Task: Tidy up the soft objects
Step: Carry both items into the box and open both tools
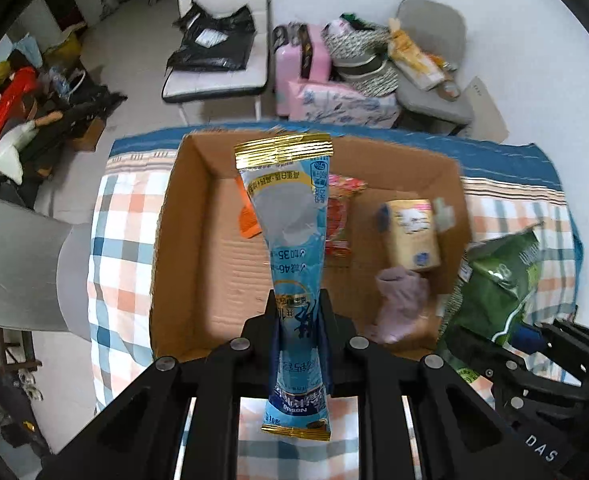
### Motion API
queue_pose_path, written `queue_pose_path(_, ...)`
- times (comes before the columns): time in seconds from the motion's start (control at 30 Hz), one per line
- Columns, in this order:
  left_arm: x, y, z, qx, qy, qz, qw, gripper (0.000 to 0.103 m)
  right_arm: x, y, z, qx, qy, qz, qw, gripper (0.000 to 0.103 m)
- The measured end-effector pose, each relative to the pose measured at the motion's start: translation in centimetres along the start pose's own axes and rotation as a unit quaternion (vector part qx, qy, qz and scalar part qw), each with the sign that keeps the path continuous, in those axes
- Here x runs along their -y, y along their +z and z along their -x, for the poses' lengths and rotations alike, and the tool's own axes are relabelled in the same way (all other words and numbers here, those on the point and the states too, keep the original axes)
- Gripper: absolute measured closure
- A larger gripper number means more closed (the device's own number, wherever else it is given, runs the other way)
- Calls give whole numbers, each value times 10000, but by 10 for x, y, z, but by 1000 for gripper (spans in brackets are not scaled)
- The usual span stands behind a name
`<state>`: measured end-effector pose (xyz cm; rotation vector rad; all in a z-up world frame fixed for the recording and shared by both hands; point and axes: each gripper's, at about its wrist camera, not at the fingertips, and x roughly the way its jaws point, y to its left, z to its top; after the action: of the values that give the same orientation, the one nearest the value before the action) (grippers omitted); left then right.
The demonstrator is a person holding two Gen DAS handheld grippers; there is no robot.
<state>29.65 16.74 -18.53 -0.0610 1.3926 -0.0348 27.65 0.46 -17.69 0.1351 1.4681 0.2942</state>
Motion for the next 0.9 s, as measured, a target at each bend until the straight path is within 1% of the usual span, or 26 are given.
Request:
queue_pose_path(0.13, -17, 12, -34, -346, -7, 96, 9994, 89, -5, 10, -38, -272, -53, -130, 9995, 65)
queue_pose_path(0.3, -30, 20, -78, -806, -38, 157, 9966, 89, -7, 19, -75, -526, -132, -185, 9984, 65)
queue_pose_path(0.47, -33, 24, -104, -1094, 5, 108, 9939, 89, -6, 24, -106, -763, -205, -243, 9966, 65)
queue_pose_path(0.6, -34, 24, -116, -1241, -27, 77, 9922, 88, -6, 28, -125, -918, -280, -272, 9950, 64)
queue_pose_path(0.63, -34, 24, -117, -1253, 0, 62, 9921, 86, -6, 29, -130, -956, -315, -234, 9946, 64)
queue_pose_path(0.77, -34, 22, -120, -1273, 144, 68, 9917, 85, -6, 32, -141, -1070, -265, -260, 9936, 63)
queue_pose_path(0.83, -32, 23, -120, -1266, 180, 17, 9918, 83, -5, 32, -142, -1058, -282, -247, 9937, 60)
queue_pose_path(0.87, -32, 22, -120, -1274, 208, 13, 9916, 81, -5, 33, -142, -1045, -282, -246, 9938, 57)
queue_pose_path(0.9, -32, 21, -119, -1273, 210, 17, 9916, 78, -5, 33, -141, -1025, -278, -249, 9940, 55)
